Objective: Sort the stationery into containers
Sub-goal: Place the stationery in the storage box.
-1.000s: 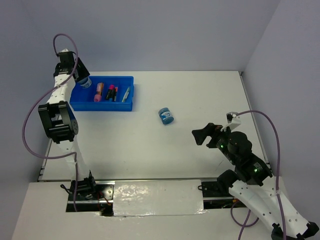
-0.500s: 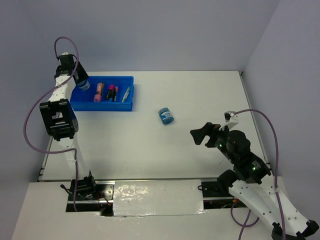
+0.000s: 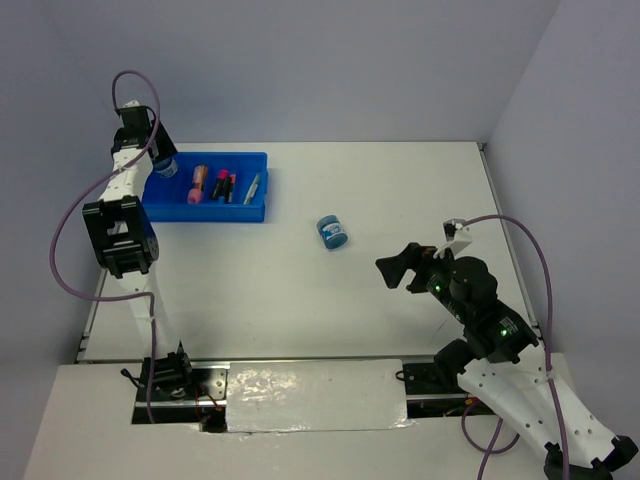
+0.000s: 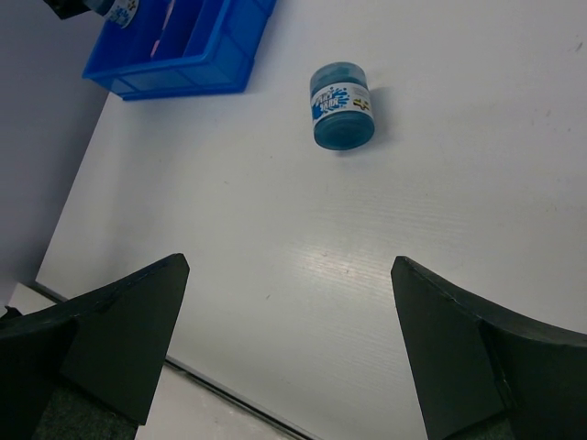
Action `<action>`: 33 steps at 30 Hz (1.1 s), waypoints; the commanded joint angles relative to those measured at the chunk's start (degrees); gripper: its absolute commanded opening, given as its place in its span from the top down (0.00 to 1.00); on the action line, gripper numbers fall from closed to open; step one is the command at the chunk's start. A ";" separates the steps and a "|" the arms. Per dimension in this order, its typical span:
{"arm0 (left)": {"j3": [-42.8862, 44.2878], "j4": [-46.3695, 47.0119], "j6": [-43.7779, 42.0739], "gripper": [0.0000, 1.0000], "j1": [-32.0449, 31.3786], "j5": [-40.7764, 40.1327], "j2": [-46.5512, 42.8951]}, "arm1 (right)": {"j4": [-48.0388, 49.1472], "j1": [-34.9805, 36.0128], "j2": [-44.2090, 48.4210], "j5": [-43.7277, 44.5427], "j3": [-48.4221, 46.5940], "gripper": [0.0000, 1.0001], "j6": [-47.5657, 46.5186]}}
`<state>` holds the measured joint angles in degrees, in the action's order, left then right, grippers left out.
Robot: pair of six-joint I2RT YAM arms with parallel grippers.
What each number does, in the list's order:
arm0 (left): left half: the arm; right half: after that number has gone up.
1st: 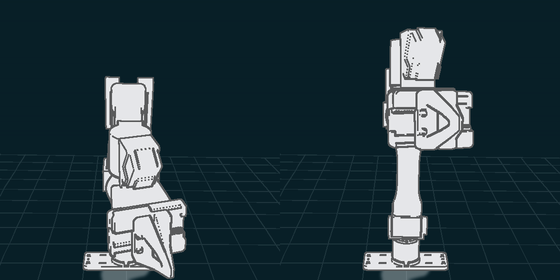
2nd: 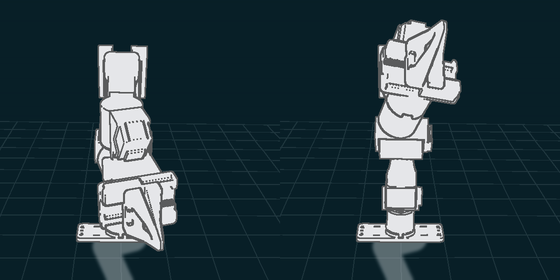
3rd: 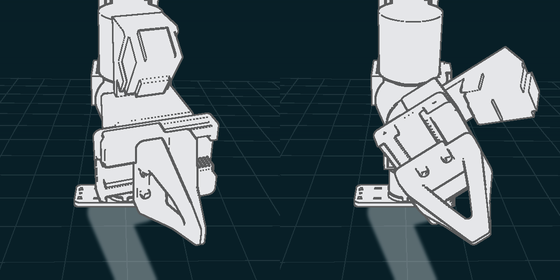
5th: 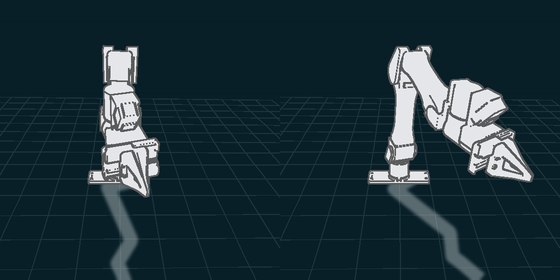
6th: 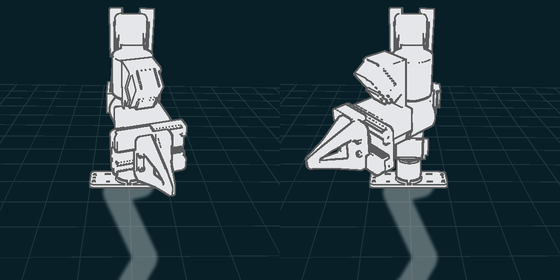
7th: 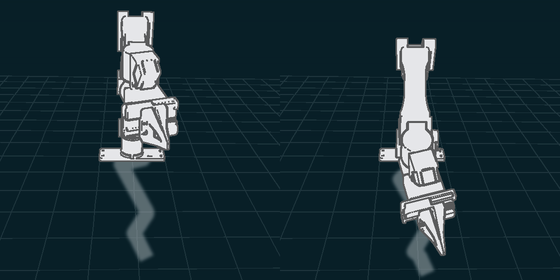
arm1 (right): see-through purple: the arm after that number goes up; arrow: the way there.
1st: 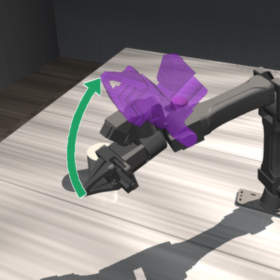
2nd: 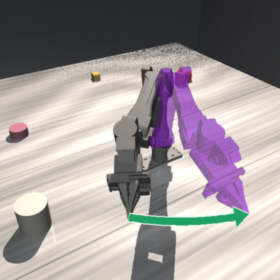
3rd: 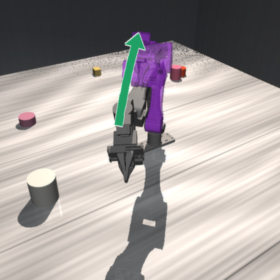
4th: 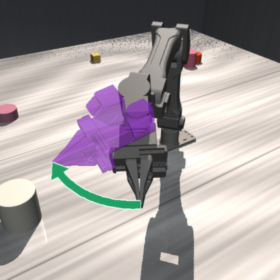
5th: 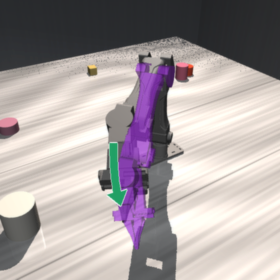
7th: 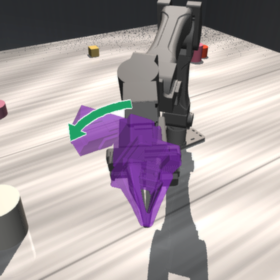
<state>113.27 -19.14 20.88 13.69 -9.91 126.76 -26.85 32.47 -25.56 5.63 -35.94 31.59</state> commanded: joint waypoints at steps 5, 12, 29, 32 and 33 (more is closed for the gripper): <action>4.32 2.96 -2.34 0.64 0.19 -1.69 0.86 | 3.30 -0.21 -0.72 -1.58 0.53 0.00 -1.45; 3.97 2.88 -2.25 0.41 0.28 -1.86 1.39 | 3.65 -0.30 -0.81 -2.29 0.17 0.00 -1.80; 6.25 -0.02 0.64 0.01 -0.51 1.03 -1.95 | 5.49 -0.21 -2.30 -3.96 0.61 0.00 -2.76; 9.15 -3.61 2.40 0.01 -2.78 0.60 -5.98 | 7.25 -0.21 -6.14 -5.36 0.44 0.00 -3.64; 10.29 -5.11 2.75 0.01 -3.49 -0.01 -6.78 | 7.86 -0.21 -7.47 -5.36 0.35 0.00 -3.91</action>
<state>118.48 -22.41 21.47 12.67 -10.15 127.28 -23.64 32.47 -29.54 1.74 -35.57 29.61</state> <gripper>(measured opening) 0.993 0.997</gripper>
